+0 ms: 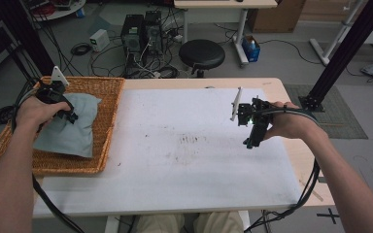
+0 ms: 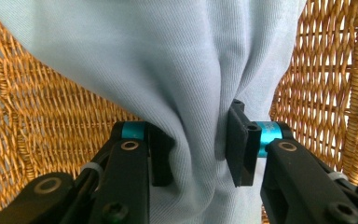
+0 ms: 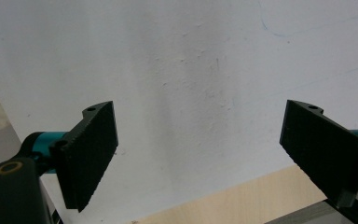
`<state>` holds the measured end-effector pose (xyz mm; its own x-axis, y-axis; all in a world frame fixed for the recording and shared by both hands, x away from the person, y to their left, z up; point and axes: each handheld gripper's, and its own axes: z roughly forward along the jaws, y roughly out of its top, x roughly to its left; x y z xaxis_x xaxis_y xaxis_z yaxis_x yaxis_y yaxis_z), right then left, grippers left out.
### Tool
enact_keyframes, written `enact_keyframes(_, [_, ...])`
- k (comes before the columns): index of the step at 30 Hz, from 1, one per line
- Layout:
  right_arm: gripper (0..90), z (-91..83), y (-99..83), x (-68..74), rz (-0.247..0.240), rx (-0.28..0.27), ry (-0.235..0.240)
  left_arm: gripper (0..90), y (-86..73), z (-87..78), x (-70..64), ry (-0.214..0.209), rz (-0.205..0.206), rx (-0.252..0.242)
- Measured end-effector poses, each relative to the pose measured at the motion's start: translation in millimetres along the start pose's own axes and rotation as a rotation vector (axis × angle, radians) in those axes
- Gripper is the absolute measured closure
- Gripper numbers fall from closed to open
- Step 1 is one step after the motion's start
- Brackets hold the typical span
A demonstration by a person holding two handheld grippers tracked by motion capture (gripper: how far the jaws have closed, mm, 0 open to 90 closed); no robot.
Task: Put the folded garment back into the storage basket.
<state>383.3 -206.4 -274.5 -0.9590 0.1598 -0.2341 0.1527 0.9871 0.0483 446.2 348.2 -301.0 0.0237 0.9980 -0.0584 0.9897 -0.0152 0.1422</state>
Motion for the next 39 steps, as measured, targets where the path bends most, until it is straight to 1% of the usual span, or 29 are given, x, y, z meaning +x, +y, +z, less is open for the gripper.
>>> enact_keyframes(1, [11.2,-0.2,-0.1,0.0,0.001,0.000,-0.004,58.9,0.3,0.5,0.5,0.008,-0.016,-0.001])
enact_keyframes(2, [11.2,0.1,-0.1,0.8,0.012,-0.005,-0.001,50.3,0.9,0.7,1.6,0.022,-0.032,-0.002])
enact_keyframes(3, [11.2,0.3,-0.2,0.3,0.006,-0.007,-0.001,41.5,1.4,0.8,2.3,0.035,-0.053,-0.006])
enact_keyframes(4, [11.2,-0.3,-0.2,1.1,0.013,0.001,-0.002,33.4,1.7,0.5,3.0,0.042,-0.061,-0.004])
enact_keyframes(5, [11.2,-0.2,-0.5,1.3,0.014,-0.001,0.000,28.0,1.7,0.1,2.9,0.045,-0.066,-0.010])
enact_keyframes(6, [11.2,-0.3,-0.7,1.2,0.010,0.000,0.000,25.9,1.8,-0.5,2.8,0.045,-0.065,-0.014])
enact_keyframes(7, [11.2,-0.1,-0.7,0.8,0.004,-0.003,-0.004,24.9,1.8,-0.9,2.3,0.039,-0.064,-0.015])
enact_keyframes(8, [11.2,-0.3,-0.8,1.2,0.009,0.001,-0.002,24.4,1.9,-1.2,1.4,0.036,-0.063,-0.013])
enact_keyframes(10, [11.2,-0.4,-0.6,1.5,0.014,0.001,-0.001,24.1,2.0,-2.3,-0.7,0.039,-0.059,-0.018])
enact_keyframes(11, [11.2,-0.4,-0.4,1.2,0.008,-0.001,-0.003,24.0,2.0,-2.9,-1.7,0.039,-0.053,-0.017])
enact_keyframes(12, [11.2,-0.6,-0.3,0.9,0.000,0.001,-0.004,24.0,2.0,-2.8,-3.3,0.041,-0.052,-0.019])
enact_keyframes(17, [11.2,-0.5,0.0,0.5,-0.003,-0.003,-0.008,23.9,1.0,-6.5,-15.4,0.050,-0.030,-0.026])
enact_keyframes(18, [11.2,-0.5,0.0,0.5,-0.003,-0.003,-0.008,23.9,1.0,-6.5,-15.4,0.050,-0.030,-0.026])
enact_keyframes(19, [11.2,-0.2,-0.1,0.6,0.004,-0.006,-0.006,23.9,0.2,-9.9,-23.4,0.052,-0.008,-0.038])
enact_keyframes(20, [11.2,-1.1,-0.2,0.4,0.012,-0.010,-0.008,23.9,-0.2,-11.3,-26.3,0.050,-0.002,-0.042])
enact_keyframes(21, [11.2,-2.0,-0.4,-0.2,0.002,-0.002,-0.010,23.9,-0.7,-13.1,-30.2,0.053,0.006,-0.045])
enact_keyframes(22, [11.2,-1.7,-0.1,0.4,0.008,-0.015,-0.009,23.9,-1.1,-14.6,-33.9,0.058,0.017,-0.043])
enact_keyframes(23, [11.2,-2.1,0.2,0.9,0.013,-0.014,-0.008,23.9,-1.5,-16.1,-36.9,0.060,0.025,-0.041])
enact_keyframes(25, [11.2,-2.3,1.1,1.3,0.011,-0.006,-0.010,23.9,-1.2,-18.1,-42.2,0.058,0.034,-0.036])
enact_keyframes(26, [11.2,-1.7,1.5,1.2,0.011,-0.014,-0.010,23.9,-0.6,-19.3,-45.5,0.060,0.039,-0.034])
enact_keyframes(28, [11.2,-1.3,2.8,1.2,0.008,-0.017,-0.009,23.9,0.4,-21.1,-50.4,0.057,0.048,-0.037])
enact_keyframes(29, [11.2,-1.7,3.1,1.7,0.013,-0.012,-0.009,23.9,1.0,-21.8,-55.0,0.057,0.055,-0.039])
enact_keyframes(30, [11.2,-2.0,3.5,0.7,-0.001,-0.011,-0.015,23.9,1.3,-22.0,-59.0,0.056,0.062,-0.039])
enact_keyframes(31, [11.2,-1.4,4.1,1.0,0.000,-0.019,-0.015,23.9,1.4,-22.2,-62.0,0.055,0.070,-0.037])
enact_keyframes(34, [11.2,-1.5,4.6,2.3,0.013,-0.013,-0.012,23.9,0.6,-25.0,-78.0,0.046,0.120,-0.045])
enact_keyframes(35, [11.2,-0.7,4.2,1.5,0.007,-0.018,-0.009,23.9,0.4,-26.2,-83.6,0.046,0.135,-0.045])
enact_keyframes(36, [11.2,-1.0,4.4,1.5,0.013,-0.012,-0.011,23.9,0.0,-27.2,-89.0,0.048,0.152,-0.051])
enact_keyframes(38, [11.2,-0.3,3.5,-0.5,0.002,-0.013,-0.013,23.9,-0.8,-29.6,-100.2,0.045,0.181,-0.054])
enact_keyframes(39, [11.2,-0.9,2.9,-1.0,0.001,-0.004,-0.014,23.9,-1.5,-30.3,-105.9,0.040,0.194,-0.059])
